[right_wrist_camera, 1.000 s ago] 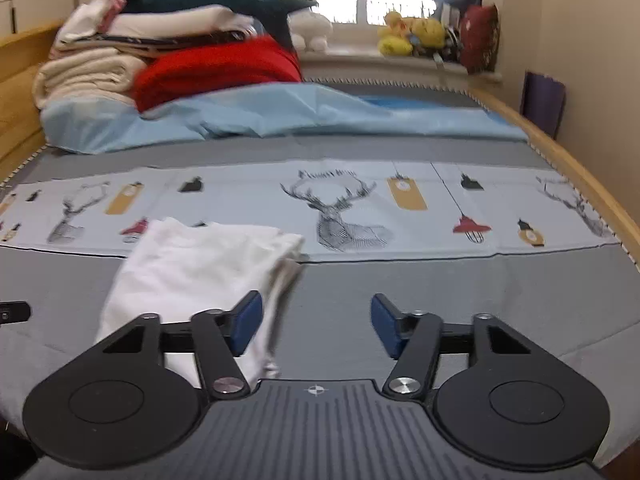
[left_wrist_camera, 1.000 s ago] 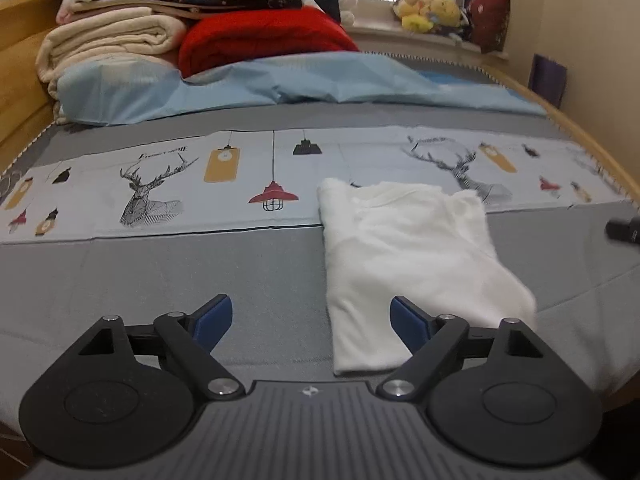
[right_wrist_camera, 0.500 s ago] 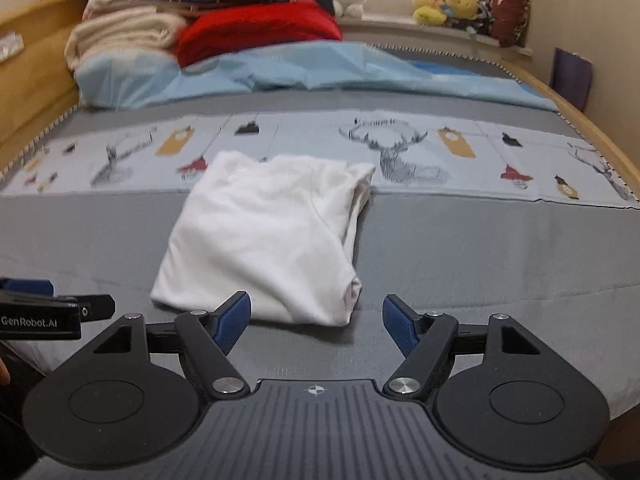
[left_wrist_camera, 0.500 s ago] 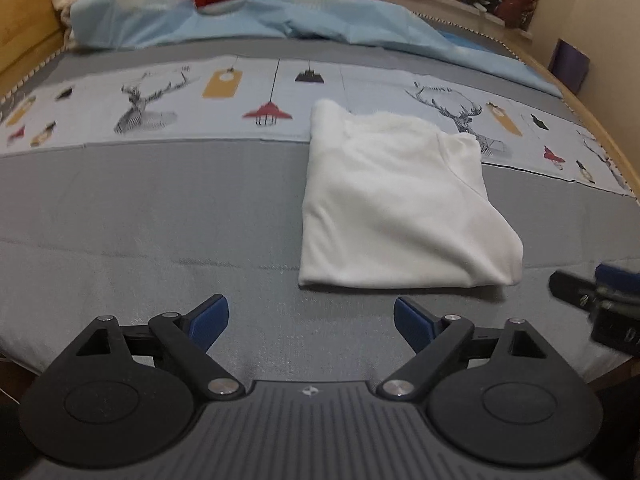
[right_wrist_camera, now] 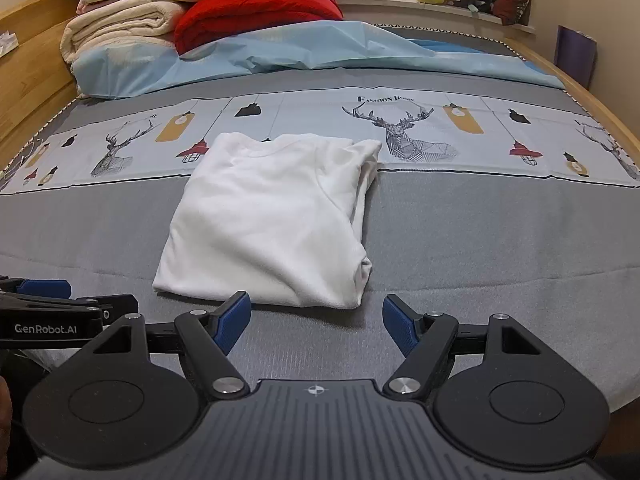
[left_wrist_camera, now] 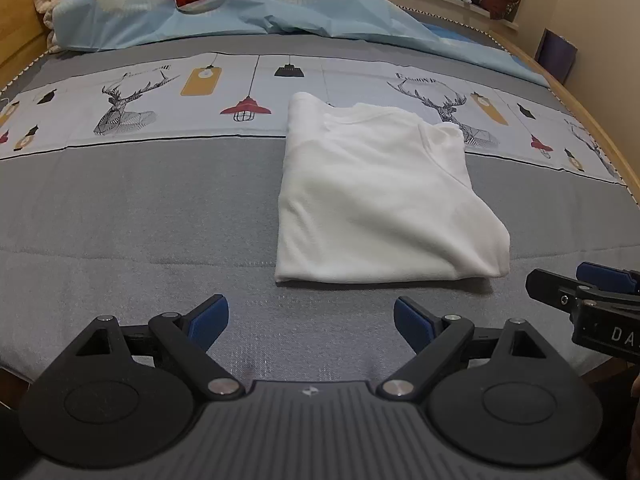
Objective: Fold small clothes
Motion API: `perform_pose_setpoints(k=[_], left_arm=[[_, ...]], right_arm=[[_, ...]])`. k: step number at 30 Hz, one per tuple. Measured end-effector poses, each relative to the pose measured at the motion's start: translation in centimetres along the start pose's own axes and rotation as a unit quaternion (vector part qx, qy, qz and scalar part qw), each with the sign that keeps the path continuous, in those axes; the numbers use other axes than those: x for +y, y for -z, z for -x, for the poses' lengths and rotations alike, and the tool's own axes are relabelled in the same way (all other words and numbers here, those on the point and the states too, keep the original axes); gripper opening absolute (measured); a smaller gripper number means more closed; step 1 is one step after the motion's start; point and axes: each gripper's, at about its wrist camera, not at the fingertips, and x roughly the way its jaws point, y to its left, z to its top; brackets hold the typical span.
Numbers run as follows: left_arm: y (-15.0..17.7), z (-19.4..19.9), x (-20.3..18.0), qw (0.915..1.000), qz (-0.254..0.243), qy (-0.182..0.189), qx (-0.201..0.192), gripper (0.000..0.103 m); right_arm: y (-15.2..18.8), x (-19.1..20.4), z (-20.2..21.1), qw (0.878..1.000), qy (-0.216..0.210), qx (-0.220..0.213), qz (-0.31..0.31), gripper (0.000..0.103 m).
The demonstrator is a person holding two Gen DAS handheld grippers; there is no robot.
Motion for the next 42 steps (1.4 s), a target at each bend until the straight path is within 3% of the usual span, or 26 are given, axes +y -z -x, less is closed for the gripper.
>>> perform_pose_setpoints(k=[11,14,42], left_arm=[[0.20,-0.32,-0.30,1.0000,-0.006,0.000,0.006,0.093],[0.23,-0.47,-0.37,0.9999,-0.007,-0.001,0.008,0.103],[0.33,-0.38,-0.76,0.9998,-0.017,0.004,0.001,0.102]], right_arm=[[0.15,0.16,-0.12,1.000,-0.004,0.006,0.000,0.074],[0.19,0.18,-0.22,1.000,-0.004,0.009,0.002,0.074],[0.15,0.69,-0.57,1.000,-0.012,0.014,0.017,0.074]])
